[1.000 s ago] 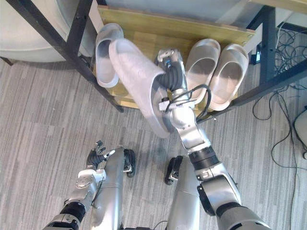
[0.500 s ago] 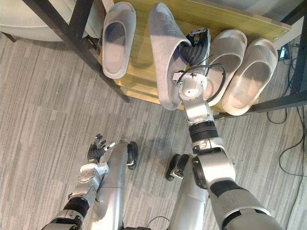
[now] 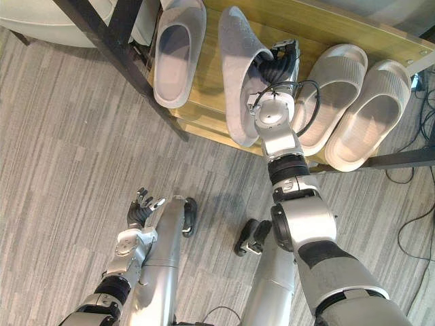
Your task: Organize the slippers on the shoe rack
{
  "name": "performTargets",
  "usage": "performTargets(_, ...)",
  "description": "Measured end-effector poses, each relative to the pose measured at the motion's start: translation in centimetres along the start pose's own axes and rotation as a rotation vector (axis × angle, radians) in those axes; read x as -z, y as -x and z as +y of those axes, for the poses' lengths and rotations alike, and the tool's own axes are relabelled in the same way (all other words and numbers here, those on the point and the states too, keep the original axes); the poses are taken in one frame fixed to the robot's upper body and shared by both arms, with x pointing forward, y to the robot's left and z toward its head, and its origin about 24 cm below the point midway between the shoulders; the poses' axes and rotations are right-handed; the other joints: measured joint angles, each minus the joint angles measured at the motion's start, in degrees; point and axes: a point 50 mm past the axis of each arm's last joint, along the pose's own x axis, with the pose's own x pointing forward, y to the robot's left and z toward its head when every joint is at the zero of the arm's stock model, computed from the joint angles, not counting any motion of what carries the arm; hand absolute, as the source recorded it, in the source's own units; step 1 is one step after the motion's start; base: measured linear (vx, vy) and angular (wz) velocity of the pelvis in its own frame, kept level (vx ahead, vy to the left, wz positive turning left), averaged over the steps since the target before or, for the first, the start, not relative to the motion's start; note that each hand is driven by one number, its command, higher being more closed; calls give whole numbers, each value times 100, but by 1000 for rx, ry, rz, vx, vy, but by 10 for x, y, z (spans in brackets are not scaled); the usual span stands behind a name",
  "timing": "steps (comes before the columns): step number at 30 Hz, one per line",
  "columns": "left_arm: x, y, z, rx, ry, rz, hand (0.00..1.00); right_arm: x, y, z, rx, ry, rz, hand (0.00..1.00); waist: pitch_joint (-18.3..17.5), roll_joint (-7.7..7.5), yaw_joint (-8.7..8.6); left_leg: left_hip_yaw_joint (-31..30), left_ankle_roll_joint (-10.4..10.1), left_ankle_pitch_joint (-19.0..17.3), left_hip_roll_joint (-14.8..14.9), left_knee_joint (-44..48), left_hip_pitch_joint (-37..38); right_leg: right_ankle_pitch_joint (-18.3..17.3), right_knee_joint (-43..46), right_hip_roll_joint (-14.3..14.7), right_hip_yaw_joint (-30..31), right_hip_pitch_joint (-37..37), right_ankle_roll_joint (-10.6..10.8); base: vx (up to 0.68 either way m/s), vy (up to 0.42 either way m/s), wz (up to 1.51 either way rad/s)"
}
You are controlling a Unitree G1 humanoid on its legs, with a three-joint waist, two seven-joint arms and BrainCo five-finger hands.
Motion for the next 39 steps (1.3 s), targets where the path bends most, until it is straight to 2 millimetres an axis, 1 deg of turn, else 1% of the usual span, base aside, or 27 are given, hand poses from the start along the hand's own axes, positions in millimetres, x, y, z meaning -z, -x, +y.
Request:
performTargets(4, 0, 0, -1, 1, -1, 0, 0, -2, -2, -4, 43, -34, 11, 0, -1, -1, 13, -33, -55, 55, -7, -69, 0, -13, 0, 3, -31, -9, -25, 22, -39, 5)
performTargets(10, 1, 0, 0, -3, 6, 4, 0, -2, -6, -12, 78, -23, 6, 0, -6, 1, 25, -67, -102, 113, -8, -150, 0, -15, -18, 10, -71, -16, -43, 6, -19, 1)
performTargets(17, 2, 0, 0, -6, 7, 9, 0, -2, -6, -11, 57, -22, 5, 0, -27, 0, 15, -75, -116, 139, 2, -214, 2, -8, -73, 23, -100, -18, -58, 5, -2, 0)
performTargets(23, 2, 0, 0, -6, 12, 11, 0, -2, -5, -8, 13, -14, 2, 0, -27, 0, 8, -68, -116, 139, 10, -215, 3, -6, -79, 24, -98, -18, -60, 0, 0, 0)
performTargets(28, 2, 0, 1, -9, 14, 14, 0, 8, -2, -2, -27, 40, 25, 0, -36, -4, 8, -62, -116, 139, 14, -235, 4, -4, -100, 27, -100, -18, -64, 0, 0, 0)
performTargets(34, 3, 0, 1, -9, 14, 15, 0, 10, 1, 1, -38, 44, 27, 0, -37, -4, 8, -57, -117, 140, 14, -266, 10, -4, -131, 31, -103, -17, -64, 0, 0, 0)
performTargets(36, 3, 0, 1, -11, 14, 18, 0, 12, 3, 3, -41, 42, 25, 0, -44, -8, 7, -53, -119, 141, 18, -284, 15, -2, -150, 37, -103, -15, -65, 0, 0, 0)
performTargets(39, 6, 0, 3, -20, 18, 35, 0, 21, 12, 9, -57, 31, 44, 0, -93, -11, -1, -45, -119, 141, 36, -330, 46, 6, -209, 63, -108, 13, -71, 0, 0, 0)
